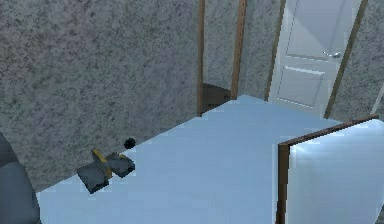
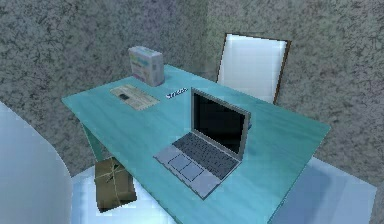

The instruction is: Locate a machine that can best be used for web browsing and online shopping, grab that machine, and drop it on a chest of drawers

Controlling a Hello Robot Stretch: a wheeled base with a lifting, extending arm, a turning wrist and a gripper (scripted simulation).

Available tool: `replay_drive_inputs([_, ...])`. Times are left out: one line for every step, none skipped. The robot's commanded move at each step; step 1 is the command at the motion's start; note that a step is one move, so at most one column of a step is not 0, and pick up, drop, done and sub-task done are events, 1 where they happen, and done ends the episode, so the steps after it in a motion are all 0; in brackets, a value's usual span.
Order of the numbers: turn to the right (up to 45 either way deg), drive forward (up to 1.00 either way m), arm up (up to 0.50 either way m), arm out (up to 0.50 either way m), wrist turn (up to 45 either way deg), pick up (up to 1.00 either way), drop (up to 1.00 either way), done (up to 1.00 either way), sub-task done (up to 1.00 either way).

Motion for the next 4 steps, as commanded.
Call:
replay_drive_inputs([0.0, 0.0, 0.5, 0.0, 0.0, 0.0, 0.0, 0.0, 0.0])
replay_drive_inputs([0.0, 0.0, 0.34, 0.0, 0.0, 0.0, 0.0, 0.0, 0.0])
replay_drive_inputs([0.0, 0.0, 0.0, 0.18, 0.0, 0.0, 0.0, 0.0, 0.0])
replay_drive_inputs([0.0, 0.0, 0.0, 0.0, 45.0, 0.0, 0.0, 0.0, 0.0])
